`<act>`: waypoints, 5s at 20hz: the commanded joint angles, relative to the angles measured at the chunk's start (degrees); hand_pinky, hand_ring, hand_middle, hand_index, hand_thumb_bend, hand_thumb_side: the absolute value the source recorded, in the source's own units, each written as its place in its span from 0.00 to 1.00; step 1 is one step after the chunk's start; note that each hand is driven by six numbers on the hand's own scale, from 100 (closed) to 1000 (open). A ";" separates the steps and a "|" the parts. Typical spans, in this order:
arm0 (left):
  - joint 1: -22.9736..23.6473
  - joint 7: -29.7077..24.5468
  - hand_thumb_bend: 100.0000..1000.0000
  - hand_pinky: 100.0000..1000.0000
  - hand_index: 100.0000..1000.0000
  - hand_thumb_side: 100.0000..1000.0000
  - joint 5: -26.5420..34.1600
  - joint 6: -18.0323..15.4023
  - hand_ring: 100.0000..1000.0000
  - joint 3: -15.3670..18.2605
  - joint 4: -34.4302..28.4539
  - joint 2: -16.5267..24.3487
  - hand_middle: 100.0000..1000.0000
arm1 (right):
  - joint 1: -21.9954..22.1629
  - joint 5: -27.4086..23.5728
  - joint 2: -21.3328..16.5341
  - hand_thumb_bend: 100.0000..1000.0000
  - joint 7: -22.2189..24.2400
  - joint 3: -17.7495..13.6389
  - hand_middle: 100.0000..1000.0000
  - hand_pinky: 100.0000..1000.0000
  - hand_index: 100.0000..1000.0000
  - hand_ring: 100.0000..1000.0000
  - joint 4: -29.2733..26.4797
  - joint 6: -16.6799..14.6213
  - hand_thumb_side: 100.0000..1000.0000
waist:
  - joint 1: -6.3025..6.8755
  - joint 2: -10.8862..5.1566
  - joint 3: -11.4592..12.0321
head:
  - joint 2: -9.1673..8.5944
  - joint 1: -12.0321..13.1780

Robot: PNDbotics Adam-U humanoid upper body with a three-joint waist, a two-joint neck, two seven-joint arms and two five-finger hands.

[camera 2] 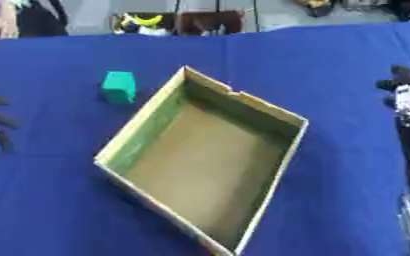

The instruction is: Pick up objects on the table and place them in the box.

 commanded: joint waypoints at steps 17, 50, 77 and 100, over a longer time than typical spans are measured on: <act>-16.41 -5.01 0.40 0.25 0.92 1.00 -19.73 8.13 0.56 2.45 1.80 26.69 0.72 | 0.63 0.42 -1.73 0.00 0.50 0.59 0.63 0.82 0.84 0.85 -0.64 -0.18 0.87 | 1.17 -2.89 -1.32 | 0.76 0.39; -45.79 -49.46 0.63 0.57 1.00 0.65 -39.25 -6.17 0.79 -5.71 52.85 33.99 0.92 | -0.37 -0.02 -3.86 0.00 2.87 2.74 0.63 0.82 0.84 0.85 -0.02 -1.05 0.88 | 2.76 -2.05 -8.46 | -1.45 6.29; -52.08 -58.47 0.19 0.60 1.00 0.47 -43.72 -10.65 0.79 -6.96 61.93 29.14 1.00 | -2.03 -0.66 -4.36 0.00 3.24 3.55 0.63 0.81 0.83 0.85 -0.85 -1.43 0.87 | 3.82 0.41 -11.21 | -4.11 9.01; -53.22 -58.55 0.08 0.62 1.00 0.53 -50.16 -12.51 0.79 -8.44 54.71 32.42 1.00 | -0.85 -0.74 -4.93 0.00 3.18 3.77 0.62 0.81 0.83 0.84 -0.64 -1.18 0.86 | 4.86 -0.08 -10.32 | -2.96 7.89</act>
